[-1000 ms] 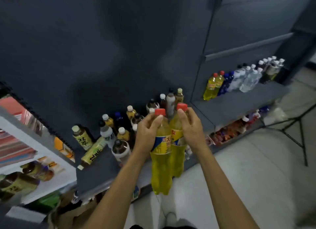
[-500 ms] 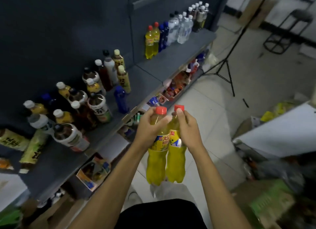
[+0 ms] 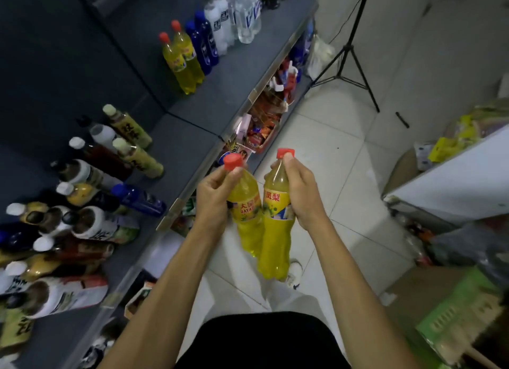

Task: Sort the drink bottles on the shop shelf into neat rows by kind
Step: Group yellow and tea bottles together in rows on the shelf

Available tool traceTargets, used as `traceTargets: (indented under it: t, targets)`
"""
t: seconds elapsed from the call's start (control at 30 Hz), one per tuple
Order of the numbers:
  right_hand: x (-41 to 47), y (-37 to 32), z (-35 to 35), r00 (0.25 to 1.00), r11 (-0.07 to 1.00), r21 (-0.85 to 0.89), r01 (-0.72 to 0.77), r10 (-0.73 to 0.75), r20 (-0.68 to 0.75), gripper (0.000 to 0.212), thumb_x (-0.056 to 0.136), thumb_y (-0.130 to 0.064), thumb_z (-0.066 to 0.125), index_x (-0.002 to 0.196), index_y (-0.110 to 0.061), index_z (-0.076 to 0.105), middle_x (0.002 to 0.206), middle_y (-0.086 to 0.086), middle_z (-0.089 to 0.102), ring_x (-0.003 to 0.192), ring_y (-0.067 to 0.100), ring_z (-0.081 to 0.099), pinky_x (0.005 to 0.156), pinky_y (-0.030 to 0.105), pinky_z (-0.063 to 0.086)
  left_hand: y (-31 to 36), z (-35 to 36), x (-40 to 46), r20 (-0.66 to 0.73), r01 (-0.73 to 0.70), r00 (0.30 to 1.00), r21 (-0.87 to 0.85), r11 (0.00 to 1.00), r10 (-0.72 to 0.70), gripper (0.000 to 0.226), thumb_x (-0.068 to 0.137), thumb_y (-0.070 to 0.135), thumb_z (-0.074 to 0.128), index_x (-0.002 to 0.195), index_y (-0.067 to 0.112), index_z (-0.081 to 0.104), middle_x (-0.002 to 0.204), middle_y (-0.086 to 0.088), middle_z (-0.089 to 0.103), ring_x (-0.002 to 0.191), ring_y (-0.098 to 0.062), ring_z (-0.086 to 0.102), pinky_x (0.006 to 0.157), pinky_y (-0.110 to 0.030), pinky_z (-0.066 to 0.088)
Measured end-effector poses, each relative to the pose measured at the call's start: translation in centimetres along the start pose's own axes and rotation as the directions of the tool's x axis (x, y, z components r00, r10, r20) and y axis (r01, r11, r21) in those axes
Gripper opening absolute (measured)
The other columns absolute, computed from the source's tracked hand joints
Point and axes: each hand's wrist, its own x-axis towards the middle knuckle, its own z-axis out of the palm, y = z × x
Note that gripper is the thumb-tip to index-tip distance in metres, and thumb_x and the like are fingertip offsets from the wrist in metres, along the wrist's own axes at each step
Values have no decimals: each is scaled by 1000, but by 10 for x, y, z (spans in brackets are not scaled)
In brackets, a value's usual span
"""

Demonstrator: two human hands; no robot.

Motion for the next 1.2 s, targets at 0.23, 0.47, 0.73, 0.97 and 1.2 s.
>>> traceTargets:
  t: [0.23,0.47,0.73,0.97,1.2]
  targets:
    - [80,-42,-16,983,998,-64,-5,17,180,46,94,-45,55,93,0,65,85,14,71,72,26,69,65,34,57,17,51,67,33,-49,998,124,991,45,32,91,42,49,93,15,66,85,-2,72,77,-19,70,68,-28,56]
    - [168,-68,-24,995,991,-118,66,-57,80,22,84,-36,72,98,-18,71,93,5,73,86,23,71,80,44,59,12,77,165,85,-12,996,21,1000,10,22,83,25,71,99,14,63,98,-12,71,89,-30,70,80,-43,57]
    - [271,-118,-32,992,971,-213,108,-118,-38,11,92,-32,62,89,-25,70,92,14,73,87,27,70,82,51,56,39,113,274,7,-12,1000,-83,996,13,29,67,41,77,87,21,73,84,-3,71,78,-19,65,74,-35,53]
    - [366,-155,-11,980,956,-223,192,-175,92,21,97,-30,57,103,-16,71,93,8,74,88,22,71,76,36,58,71,110,350,-32,-125,992,-94,988,122,20,74,39,71,93,32,75,98,8,74,97,-12,68,79,-24,53]
    - [454,-160,48,915,928,-250,277,-174,365,30,94,-44,55,87,-16,67,89,19,68,87,34,68,79,53,54,84,98,422,-352,-135,929,-27,990,117,34,87,35,61,113,13,64,113,-1,69,107,-13,64,89,-25,51]
